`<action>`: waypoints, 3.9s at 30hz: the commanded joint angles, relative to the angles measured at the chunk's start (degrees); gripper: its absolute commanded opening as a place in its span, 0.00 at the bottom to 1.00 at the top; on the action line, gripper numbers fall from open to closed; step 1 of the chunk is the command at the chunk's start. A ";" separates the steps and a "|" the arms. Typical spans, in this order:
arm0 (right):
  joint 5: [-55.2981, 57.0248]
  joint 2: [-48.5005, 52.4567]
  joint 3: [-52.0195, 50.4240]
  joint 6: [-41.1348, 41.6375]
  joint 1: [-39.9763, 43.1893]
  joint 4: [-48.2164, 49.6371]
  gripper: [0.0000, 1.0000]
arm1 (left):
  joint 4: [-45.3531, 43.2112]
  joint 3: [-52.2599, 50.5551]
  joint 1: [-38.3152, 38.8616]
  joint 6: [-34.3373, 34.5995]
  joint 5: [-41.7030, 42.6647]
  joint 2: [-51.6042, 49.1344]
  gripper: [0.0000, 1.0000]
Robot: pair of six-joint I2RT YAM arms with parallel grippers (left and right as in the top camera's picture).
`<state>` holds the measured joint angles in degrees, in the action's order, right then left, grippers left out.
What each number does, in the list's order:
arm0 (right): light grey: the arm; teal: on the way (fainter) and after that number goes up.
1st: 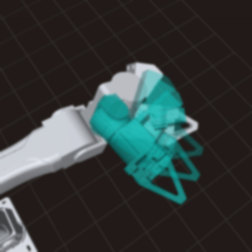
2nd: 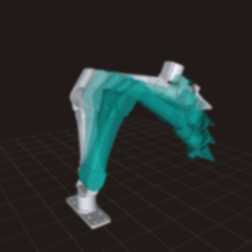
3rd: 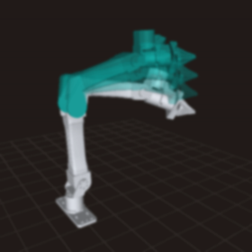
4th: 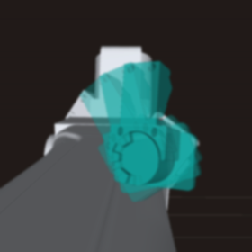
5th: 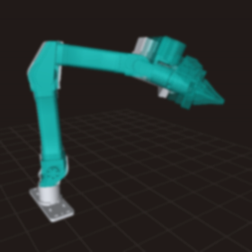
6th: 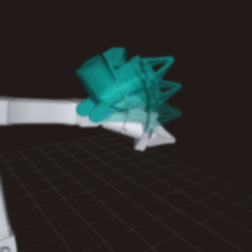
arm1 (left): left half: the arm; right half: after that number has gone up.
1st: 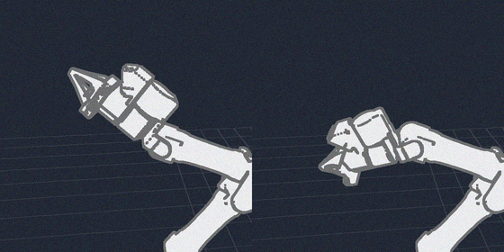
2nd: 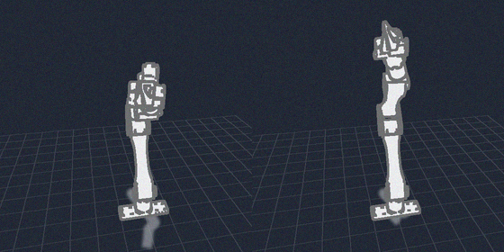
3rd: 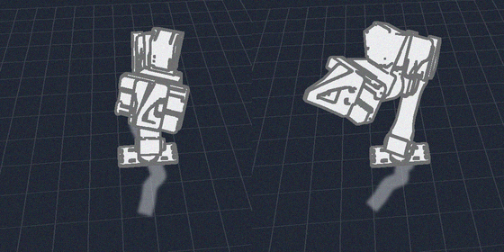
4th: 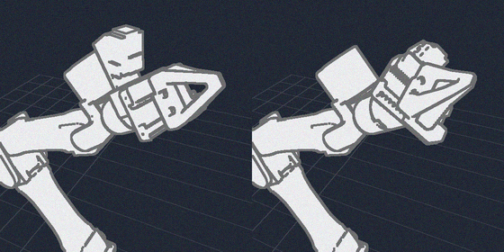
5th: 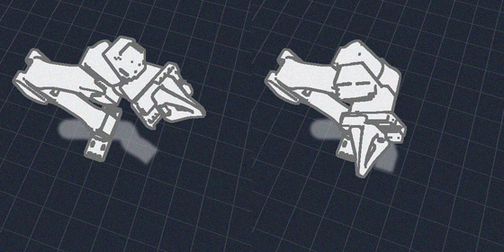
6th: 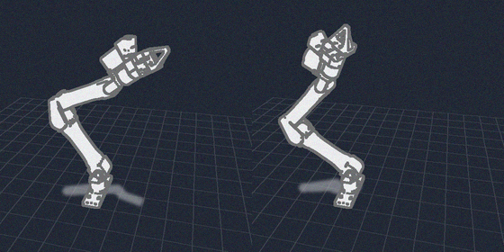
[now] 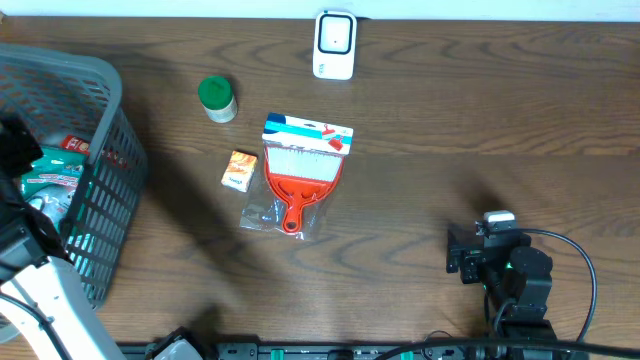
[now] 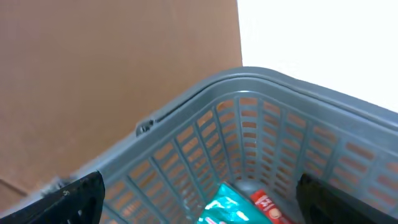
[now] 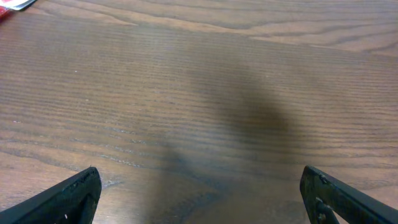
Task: Scan the item barcode
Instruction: 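Reach for the green 3M grip gloves package with the left gripper, then grasp the green glove package corner with the left gripper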
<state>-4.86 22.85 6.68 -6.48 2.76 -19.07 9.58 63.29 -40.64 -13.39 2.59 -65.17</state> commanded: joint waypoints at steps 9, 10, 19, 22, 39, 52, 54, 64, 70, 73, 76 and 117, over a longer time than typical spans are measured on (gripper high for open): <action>0.48 -0.07 -0.11 0.02 0.15 0.02 0.99 | 14.14 -0.39 -3.06 7.08 -1.77 -8.26 0.98; 0.48 -0.07 -0.11 0.02 0.15 0.02 0.99 | 16.26 -0.39 -3.06 7.08 -1.77 -8.92 0.98; 0.50 -0.07 -0.11 0.02 0.15 0.33 0.99 | 26.27 -0.39 -3.06 0.52 -2.84 -10.12 0.98; 0.50 -0.07 -0.11 0.04 0.15 0.55 0.99 | 29.70 -0.39 -3.06 0.35 -8.07 -10.12 0.98; 0.28 -0.07 -0.11 0.92 0.15 1.92 0.99 | 41.81 -0.42 -3.06 -2.69 -11.67 -13.88 0.98; 0.31 -0.07 -0.11 0.90 0.15 1.73 0.99 | 40.94 -0.42 -3.06 -2.67 -12.33 -23.50 0.98; 0.31 -0.07 -0.11 0.87 0.15 1.70 0.99 | 40.96 -0.42 -3.06 -2.67 -12.79 -24.44 0.98; 0.33 -0.07 -0.11 0.87 0.15 1.55 0.99 | 41.07 -0.42 -3.13 -2.69 -19.23 -25.83 0.98; 0.33 -0.07 -0.11 0.87 0.15 1.55 0.99 | 41.29 -0.42 -3.13 -3.08 -19.19 -25.99 0.98; 0.31 -0.07 -0.11 0.87 0.15 1.55 0.99 | 41.29 -0.42 -3.13 -4.63 -19.15 -26.62 0.98; 0.33 -0.07 -0.11 0.87 0.15 1.53 0.99 | 40.74 -0.42 -3.10 -5.07 -18.27 -27.47 0.98; 0.35 -0.07 -0.11 0.85 0.15 1.05 0.99 | 37.68 -0.42 -3.10 -4.68 -15.47 -36.22 0.37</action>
<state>-4.62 22.85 6.66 -6.44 2.76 -18.13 47.51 63.07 -43.72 -18.20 -14.55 -100.55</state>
